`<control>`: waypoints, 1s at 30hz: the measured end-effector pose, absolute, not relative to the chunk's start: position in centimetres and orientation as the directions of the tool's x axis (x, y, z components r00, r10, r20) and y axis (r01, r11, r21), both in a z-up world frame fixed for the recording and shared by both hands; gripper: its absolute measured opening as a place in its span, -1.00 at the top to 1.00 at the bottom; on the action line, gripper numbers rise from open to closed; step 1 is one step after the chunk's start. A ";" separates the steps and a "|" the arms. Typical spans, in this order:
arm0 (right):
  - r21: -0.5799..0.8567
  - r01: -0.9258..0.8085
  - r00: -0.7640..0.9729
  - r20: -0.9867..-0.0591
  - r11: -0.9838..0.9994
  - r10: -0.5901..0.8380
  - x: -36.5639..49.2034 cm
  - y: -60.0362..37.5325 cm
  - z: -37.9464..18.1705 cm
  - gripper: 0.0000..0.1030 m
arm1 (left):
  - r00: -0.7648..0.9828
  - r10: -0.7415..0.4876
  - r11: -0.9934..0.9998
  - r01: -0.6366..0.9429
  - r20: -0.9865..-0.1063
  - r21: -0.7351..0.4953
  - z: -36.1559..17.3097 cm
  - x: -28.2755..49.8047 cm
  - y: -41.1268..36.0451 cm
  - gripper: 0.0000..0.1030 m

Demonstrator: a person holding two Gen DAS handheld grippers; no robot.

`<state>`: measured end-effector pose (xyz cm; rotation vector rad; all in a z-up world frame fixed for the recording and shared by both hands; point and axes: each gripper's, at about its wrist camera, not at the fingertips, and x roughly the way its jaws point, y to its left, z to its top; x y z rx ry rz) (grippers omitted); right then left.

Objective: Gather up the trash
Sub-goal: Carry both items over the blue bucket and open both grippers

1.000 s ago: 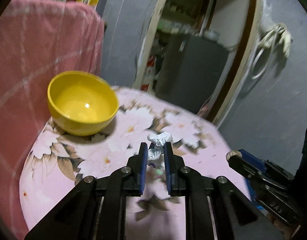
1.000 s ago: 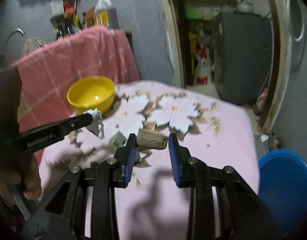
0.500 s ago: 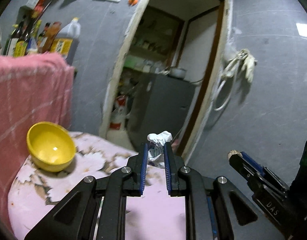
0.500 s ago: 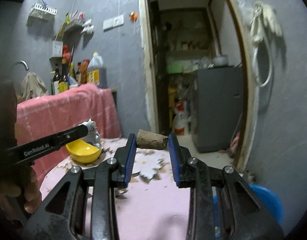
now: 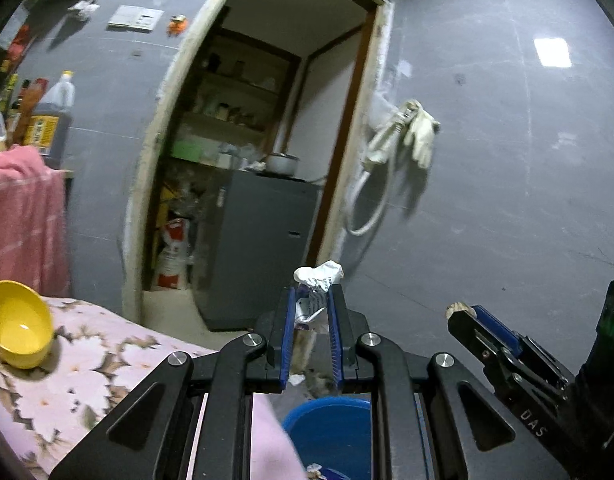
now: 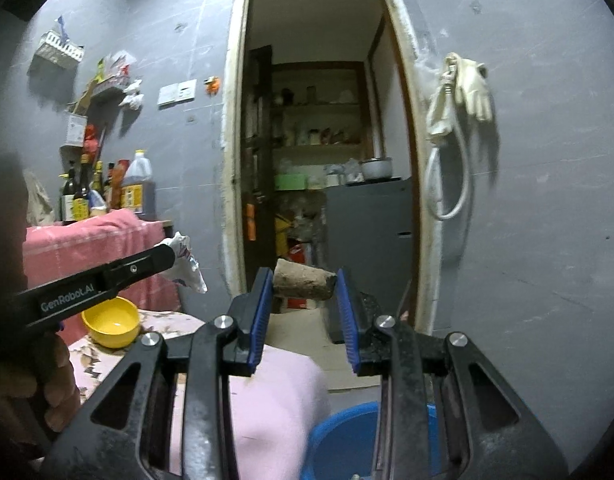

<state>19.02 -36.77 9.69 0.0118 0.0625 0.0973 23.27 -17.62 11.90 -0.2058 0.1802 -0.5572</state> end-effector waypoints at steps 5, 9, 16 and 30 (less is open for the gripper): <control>0.026 -0.053 0.993 -0.105 0.998 0.056 18.8 -39.6 8.3 0.23 | 0.799 -0.578 0.810 0.538 -0.167 -0.231 10.6 23.7 -21.2 0.75; 0.046 -0.023 0.988 -0.153 0.999 0.029 19.2 -41.6 6.6 0.23 | 0.772 -0.598 0.800 0.554 -0.218 -0.232 9.1 24.5 -23.6 0.75; 0.082 0.023 0.965 -0.261 0.996 -0.001 21.0 -44.5 3.2 0.23 | 0.725 -0.604 0.797 0.555 -0.330 -0.239 5.8 26.4 -26.7 0.75; 0.161 0.091 0.886 -0.464 0.983 -0.006 24.9 -47.4 -3.6 0.21 | 0.587 -0.588 0.801 0.520 -0.556 -0.298 -0.9 31.7 -30.3 0.72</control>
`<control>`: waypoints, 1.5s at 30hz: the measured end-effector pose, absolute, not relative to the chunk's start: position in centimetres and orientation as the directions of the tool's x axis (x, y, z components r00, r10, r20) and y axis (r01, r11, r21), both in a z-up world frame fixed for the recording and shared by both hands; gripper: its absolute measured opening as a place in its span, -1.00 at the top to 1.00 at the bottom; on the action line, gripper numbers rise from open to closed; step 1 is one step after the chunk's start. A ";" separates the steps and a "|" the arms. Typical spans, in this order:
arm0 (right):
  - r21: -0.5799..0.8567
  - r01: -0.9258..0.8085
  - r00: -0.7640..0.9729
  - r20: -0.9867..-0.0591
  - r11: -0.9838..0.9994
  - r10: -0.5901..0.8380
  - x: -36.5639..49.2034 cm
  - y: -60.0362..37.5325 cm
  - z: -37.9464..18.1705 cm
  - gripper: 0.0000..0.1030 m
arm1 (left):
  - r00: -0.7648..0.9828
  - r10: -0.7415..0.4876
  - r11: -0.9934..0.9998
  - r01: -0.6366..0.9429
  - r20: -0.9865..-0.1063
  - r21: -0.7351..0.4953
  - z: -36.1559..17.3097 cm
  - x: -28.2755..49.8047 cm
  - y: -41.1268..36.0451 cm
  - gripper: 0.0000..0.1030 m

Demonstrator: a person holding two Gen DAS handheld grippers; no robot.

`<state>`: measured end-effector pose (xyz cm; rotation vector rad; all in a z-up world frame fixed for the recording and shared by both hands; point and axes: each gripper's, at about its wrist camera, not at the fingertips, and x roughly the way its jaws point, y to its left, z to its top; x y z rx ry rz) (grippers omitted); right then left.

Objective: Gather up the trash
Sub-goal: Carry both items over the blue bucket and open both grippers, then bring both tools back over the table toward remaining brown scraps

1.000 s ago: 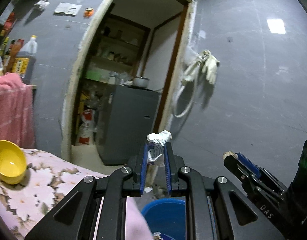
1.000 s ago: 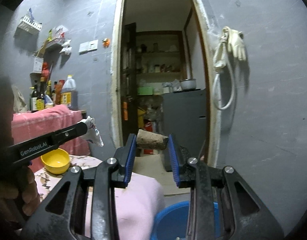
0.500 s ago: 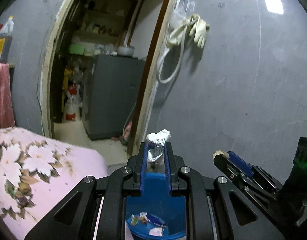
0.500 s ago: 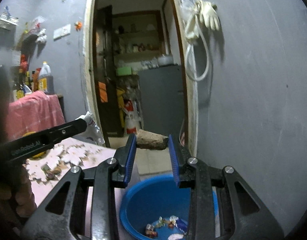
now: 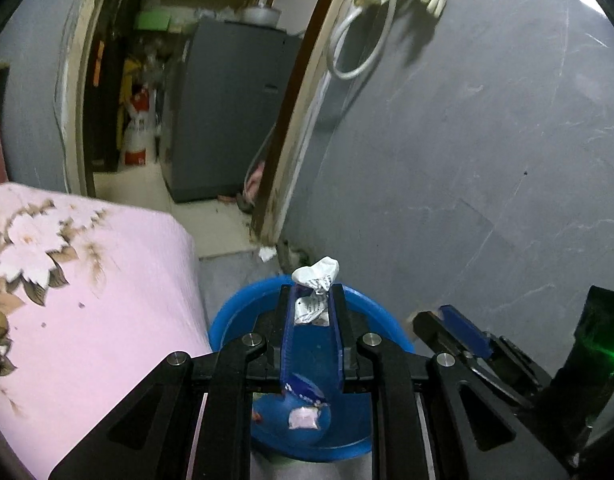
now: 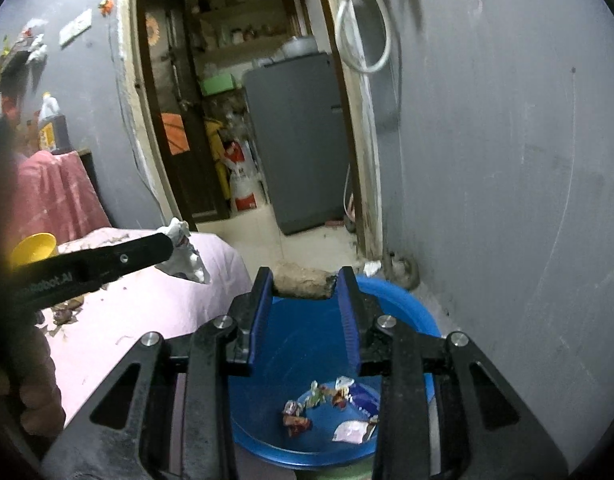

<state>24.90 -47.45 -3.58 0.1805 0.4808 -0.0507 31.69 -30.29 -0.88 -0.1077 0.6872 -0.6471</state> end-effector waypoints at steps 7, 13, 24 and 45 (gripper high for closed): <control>0.179 0.114 0.868 -0.497 0.977 -0.010 25.7 -47.9 -4.3 0.15 | 0.570 -0.569 0.813 0.497 -0.593 -0.302 -2.4 32.7 -30.1 0.46; 0.179 0.118 0.879 -0.476 0.977 -0.019 25.3 -47.5 -3.7 0.02 | 0.592 -0.563 0.818 0.500 -0.577 -0.286 -1.8 32.5 -29.3 0.45; 0.158 0.104 0.920 -0.391 0.982 -0.034 23.2 -45.7 0.6 -0.18 | 0.674 -0.525 0.848 0.467 -0.520 -0.252 1.6 30.4 -25.5 0.34; 0.131 -0.021 0.981 -0.187 0.991 0.045 19.1 -35.0 7.8 -1.00 | 0.922 -0.257 0.957 0.202 -0.290 -0.208 8.6 21.6 -10.0 -0.90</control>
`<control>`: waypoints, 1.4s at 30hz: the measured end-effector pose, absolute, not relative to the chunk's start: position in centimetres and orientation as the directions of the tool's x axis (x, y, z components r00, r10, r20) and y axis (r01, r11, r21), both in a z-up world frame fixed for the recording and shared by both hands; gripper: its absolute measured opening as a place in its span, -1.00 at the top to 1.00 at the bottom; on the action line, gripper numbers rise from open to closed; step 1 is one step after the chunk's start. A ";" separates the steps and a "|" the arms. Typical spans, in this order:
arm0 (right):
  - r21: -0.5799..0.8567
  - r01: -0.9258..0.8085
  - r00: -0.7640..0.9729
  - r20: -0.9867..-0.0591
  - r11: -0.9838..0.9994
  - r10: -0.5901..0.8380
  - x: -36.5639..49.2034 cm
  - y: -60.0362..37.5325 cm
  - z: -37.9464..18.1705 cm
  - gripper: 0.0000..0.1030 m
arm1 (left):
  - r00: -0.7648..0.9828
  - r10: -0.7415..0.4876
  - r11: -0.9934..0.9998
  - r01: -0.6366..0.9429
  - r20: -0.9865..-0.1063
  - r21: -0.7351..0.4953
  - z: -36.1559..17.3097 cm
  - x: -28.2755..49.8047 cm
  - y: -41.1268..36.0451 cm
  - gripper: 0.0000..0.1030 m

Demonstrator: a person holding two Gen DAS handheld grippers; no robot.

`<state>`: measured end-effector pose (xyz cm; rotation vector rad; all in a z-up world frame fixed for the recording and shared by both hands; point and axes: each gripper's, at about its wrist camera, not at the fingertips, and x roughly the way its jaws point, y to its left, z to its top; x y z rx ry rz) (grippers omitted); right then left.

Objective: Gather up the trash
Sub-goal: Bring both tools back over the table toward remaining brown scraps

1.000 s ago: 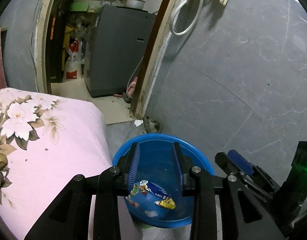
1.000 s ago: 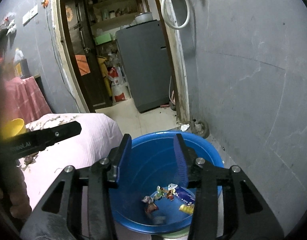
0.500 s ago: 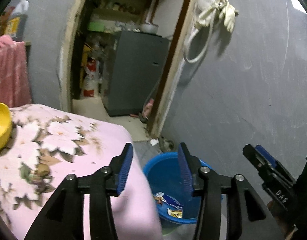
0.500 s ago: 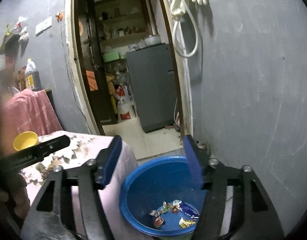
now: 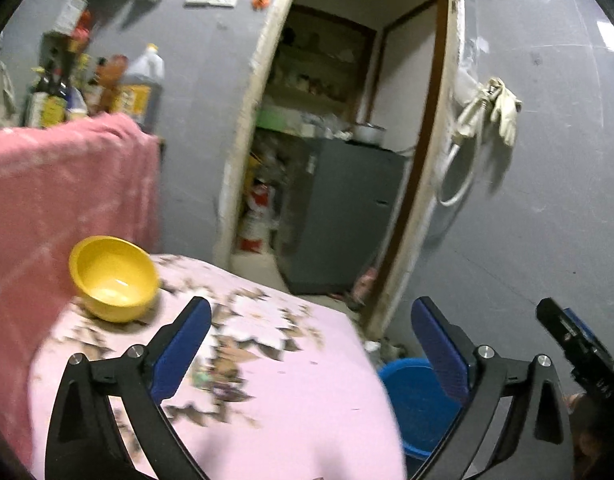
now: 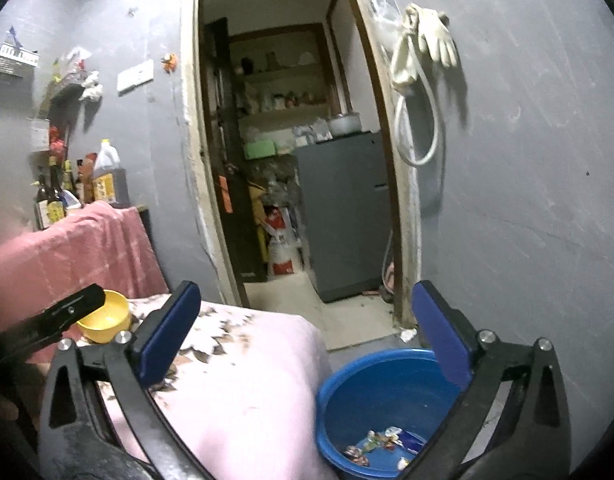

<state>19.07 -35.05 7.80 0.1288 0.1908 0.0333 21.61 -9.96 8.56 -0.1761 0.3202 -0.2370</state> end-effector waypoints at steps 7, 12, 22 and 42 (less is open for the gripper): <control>0.134 -0.075 0.985 -0.143 0.988 0.094 18.7 -31.8 7.9 -1.00 | 0.946 -0.174 0.977 0.132 -0.274 -0.167 8.2 19.6 -6.3 -0.91; 0.116 -0.111 0.984 -0.123 0.987 0.125 18.8 -29.4 7.7 -1.00 | 0.954 -0.129 0.981 0.083 -0.269 -0.177 7.6 19.0 -3.8 -0.91; 0.030 -0.176 0.978 -0.110 0.984 0.178 19.6 -24.5 7.1 -1.00 | 0.969 -0.039 0.986 -0.002 -0.244 -0.169 6.6 17.9 0.3 -0.91; -0.032 -0.311 0.935 -0.188 0.950 0.300 22.7 -18.6 3.2 -1.00 | 0.973 0.060 0.993 -0.081 -0.224 -0.084 3.6 18.8 3.6 -0.91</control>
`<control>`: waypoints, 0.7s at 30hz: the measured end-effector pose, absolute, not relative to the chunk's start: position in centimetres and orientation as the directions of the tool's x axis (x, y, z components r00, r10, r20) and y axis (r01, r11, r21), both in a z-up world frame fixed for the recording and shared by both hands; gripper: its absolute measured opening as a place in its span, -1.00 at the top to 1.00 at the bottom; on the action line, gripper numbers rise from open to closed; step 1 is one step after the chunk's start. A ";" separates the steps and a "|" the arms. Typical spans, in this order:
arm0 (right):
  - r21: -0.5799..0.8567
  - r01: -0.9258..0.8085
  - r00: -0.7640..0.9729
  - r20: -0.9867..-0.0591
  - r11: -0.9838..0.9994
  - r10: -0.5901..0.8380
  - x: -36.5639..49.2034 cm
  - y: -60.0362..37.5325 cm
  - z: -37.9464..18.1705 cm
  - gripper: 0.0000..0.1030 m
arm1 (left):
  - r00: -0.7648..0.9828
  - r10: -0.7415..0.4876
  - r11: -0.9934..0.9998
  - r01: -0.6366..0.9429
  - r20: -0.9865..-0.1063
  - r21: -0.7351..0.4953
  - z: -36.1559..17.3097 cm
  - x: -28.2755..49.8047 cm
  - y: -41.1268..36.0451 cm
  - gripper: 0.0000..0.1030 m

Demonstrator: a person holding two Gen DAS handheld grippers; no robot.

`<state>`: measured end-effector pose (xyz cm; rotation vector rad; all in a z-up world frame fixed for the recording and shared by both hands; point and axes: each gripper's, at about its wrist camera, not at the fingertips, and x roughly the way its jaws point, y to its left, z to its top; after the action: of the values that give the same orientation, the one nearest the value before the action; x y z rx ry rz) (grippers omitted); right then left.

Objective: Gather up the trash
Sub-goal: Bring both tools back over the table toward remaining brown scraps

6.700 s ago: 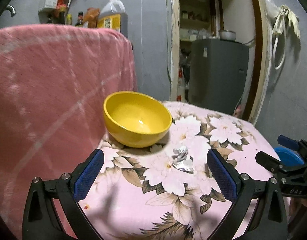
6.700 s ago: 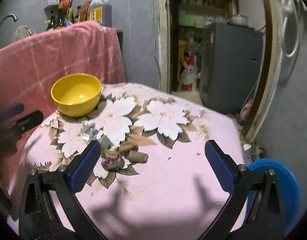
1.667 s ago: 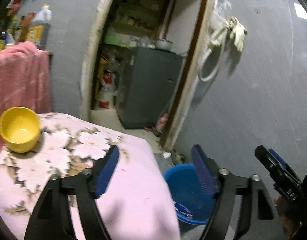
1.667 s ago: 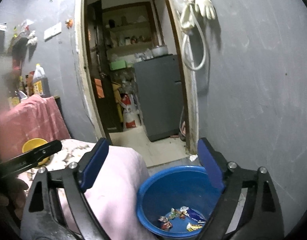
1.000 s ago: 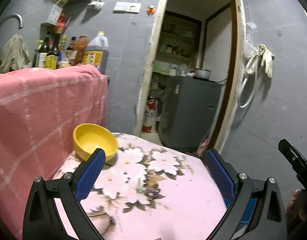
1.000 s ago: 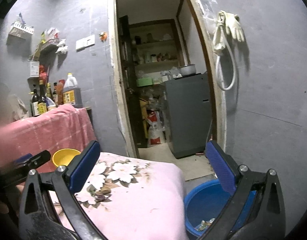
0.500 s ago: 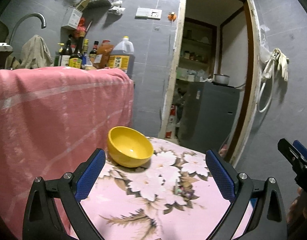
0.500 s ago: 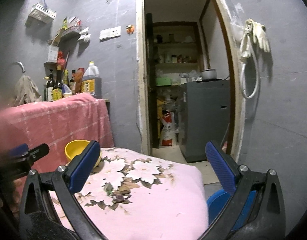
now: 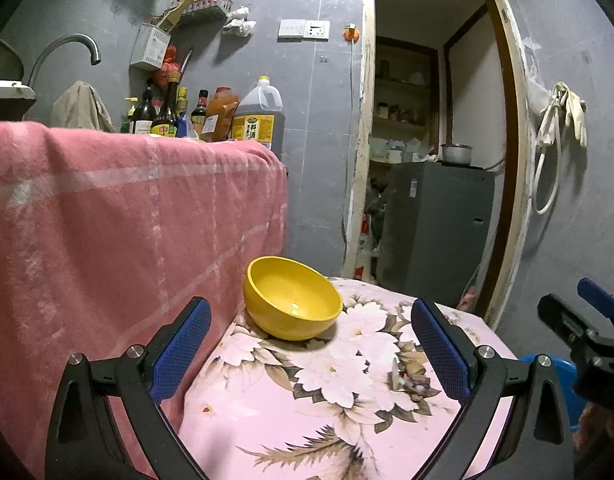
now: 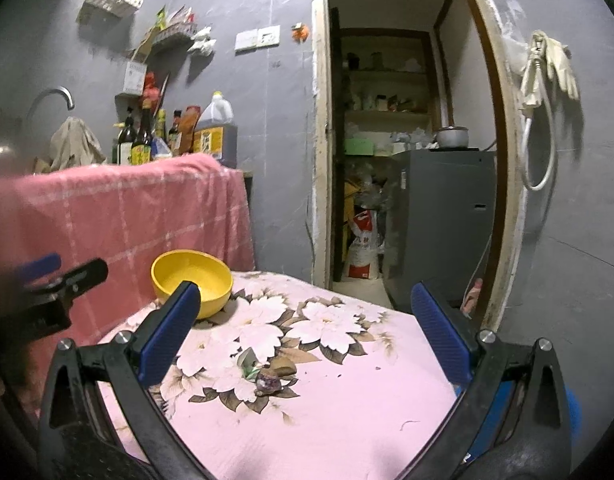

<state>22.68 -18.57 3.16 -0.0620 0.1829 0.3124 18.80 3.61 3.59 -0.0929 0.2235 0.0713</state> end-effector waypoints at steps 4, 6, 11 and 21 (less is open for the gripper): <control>-0.051 -0.344 0.917 -0.234 0.938 0.323 24.2 -18.0 1.9 -1.00 | 0.966 0.051 0.995 -0.072 -0.253 -0.073 2.9 20.1 3.9 -0.91; -0.056 -0.361 0.903 -0.270 0.931 0.334 25.2 -17.7 1.3 -1.00 | 0.961 0.046 0.996 -0.066 -0.273 -0.064 2.6 21.0 4.0 -0.91; -0.043 -0.393 0.864 -0.358 0.918 0.353 27.5 -17.4 -0.3 -1.00 | 0.938 0.025 0.996 -0.052 -0.346 -0.070 1.4 23.4 4.4 -0.90; -0.006 -0.483 0.702 -0.600 0.875 0.384 31.9 -16.0 -4.2 -0.83 | 0.852 -0.022 0.998 -0.013 -0.523 -0.063 -1.6 27.9 3.8 -0.47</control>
<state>31.90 -15.99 -4.21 -0.1677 0.6287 0.4850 27.90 3.75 -1.56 -0.0645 0.5513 -0.0049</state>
